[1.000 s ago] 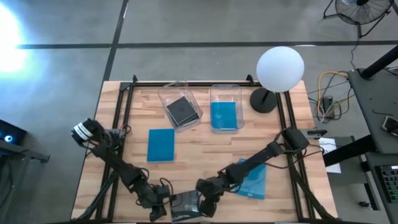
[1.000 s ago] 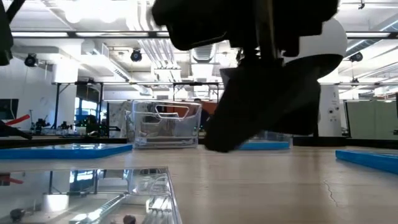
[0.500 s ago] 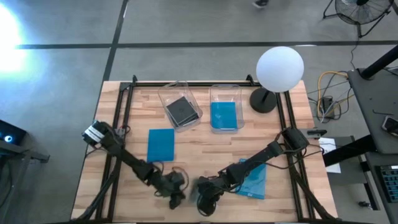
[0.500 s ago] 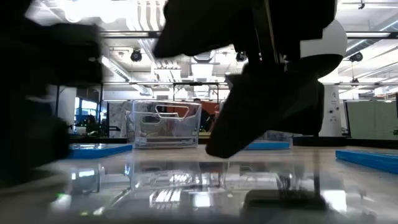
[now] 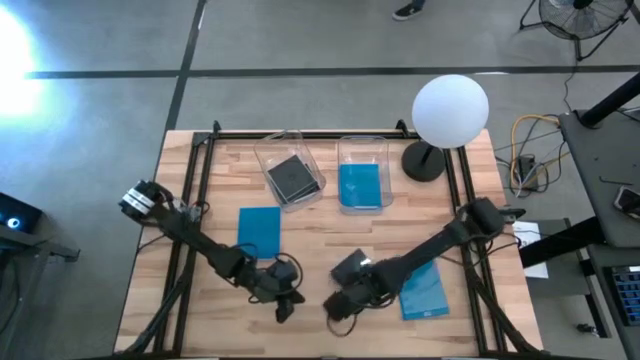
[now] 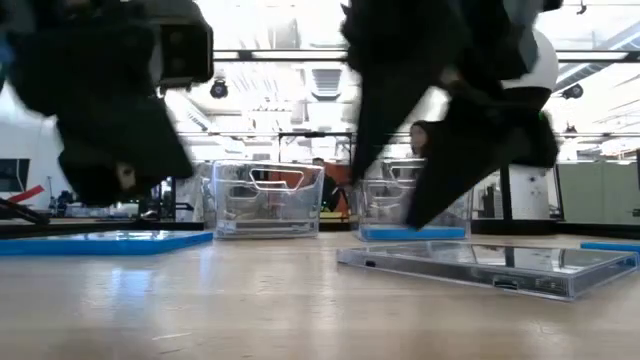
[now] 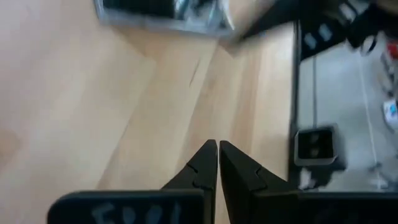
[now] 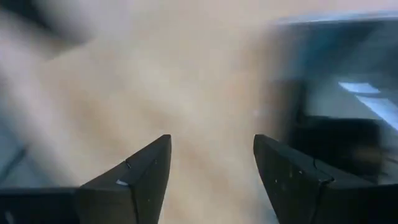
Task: Pick & place jewel cases by type
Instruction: Put the black CD case on the table into the left transparent bin
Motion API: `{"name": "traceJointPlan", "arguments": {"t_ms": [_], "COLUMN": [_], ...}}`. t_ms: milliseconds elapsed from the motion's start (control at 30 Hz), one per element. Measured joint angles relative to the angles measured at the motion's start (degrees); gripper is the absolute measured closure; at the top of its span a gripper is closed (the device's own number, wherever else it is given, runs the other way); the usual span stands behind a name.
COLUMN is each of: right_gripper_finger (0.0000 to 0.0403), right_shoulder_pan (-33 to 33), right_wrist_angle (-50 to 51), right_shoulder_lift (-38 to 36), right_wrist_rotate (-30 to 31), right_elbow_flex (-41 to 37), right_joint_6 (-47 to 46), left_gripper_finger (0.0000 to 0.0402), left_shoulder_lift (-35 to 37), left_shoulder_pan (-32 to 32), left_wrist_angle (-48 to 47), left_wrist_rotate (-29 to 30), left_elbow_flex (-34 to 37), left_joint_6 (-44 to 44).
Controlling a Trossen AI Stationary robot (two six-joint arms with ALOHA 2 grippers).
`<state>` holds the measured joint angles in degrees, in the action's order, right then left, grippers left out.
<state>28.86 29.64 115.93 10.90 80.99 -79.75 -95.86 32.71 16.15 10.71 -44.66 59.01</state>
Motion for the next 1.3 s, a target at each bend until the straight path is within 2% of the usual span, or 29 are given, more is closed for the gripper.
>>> {"name": "traceJointPlan", "arguments": {"t_ms": [67, 133, 200, 267, 400, 533, 700, 833, 900, 1000, 1067, 1200, 1300], "right_gripper_finger": [0.0180, 0.0183, 0.0190, 0.0200, 0.0223, 0.0235, 0.0231, 0.0224, 0.0223, 0.0230, 0.0237, 0.0257, 0.0275], "right_shoulder_pan": [-0.4, -1.3, -2.6, -4.1, -7.2, -9.1, -9.5, -9.4, -7.9, -6.0, -6.0, -7.0, -7.0], "right_wrist_angle": [11.8, 21.5, 26.1, 24.7, 12.7, 12.1, 12.3, 6.8, 7.7, 14.2, 15.5, 10.6, 8.1], "right_shoulder_lift": [-1.8, -3.2, -4.1, -4.6, -5.4, -6.1, -9.3, -13.7, -15.9, -17.8, -18.0, -17.3, -16.4], "right_wrist_rotate": [3.7, 4.0, 2.6, 1.1, -0.2, -0.3, -0.7, -5.1, -2.7, 2.8, 2.8, 0.6, 1.8], "right_elbow_flex": [0.0, -0.9, -2.5, -5.0, -10.0, -11.5, -12.3, -13.9, -14.9, -17.2, -20.1, -25.1, -26.7], "right_joint_6": [-6.2, -10.9, -13.8, -14.3, -10.3, -8.7, -2.6, 0.7, -1.6, -11.3, -16.5, -23.9, -27.7], "left_gripper_finger": [0.0401, 0.0401, 0.0401, 0.0401, 0.0401, 0.0401, 0.0401, 0.0401, 0.0401, 0.0401, 0.0401, 0.0401, 0.0401], "left_shoulder_lift": [1.2, 2.0, 2.6, 2.6, 1.1, -1.4, -5.6, -7.9, -7.7, -6.0, -5.3, -5.6, -5.6], "left_shoulder_pan": [-0.4, -1.0, -1.5, -1.9, -2.0, -2.0, -2.0, -3.3, -4.6, -7.7, -10.2, -15.8, -19.4], "left_wrist_angle": [-0.1, 0.3, 0.3, 0.5, 0.4, -1.4, -1.7, -1.8, -1.7, -1.8, -2.9, -9.2, -12.7], "left_wrist_rotate": [1.5, 2.0, 2.5, 2.4, -0.8, -2.2, -3.6, -2.5, 0.1, 2.1, 2.4, 2.3, 0.0], "left_elbow_flex": [0.0, 0.0, 0.0, -0.3, -1.6, -2.4, -3.6, -5.5, -6.8, -8.4, -9.1, -10.9, -11.9], "left_joint_6": [0.8, 2.1, 3.6, 5.2, 5.1, 5.3, 5.6, 4.9, 3.4, -0.1, -2.6, -6.7, -8.1]}}
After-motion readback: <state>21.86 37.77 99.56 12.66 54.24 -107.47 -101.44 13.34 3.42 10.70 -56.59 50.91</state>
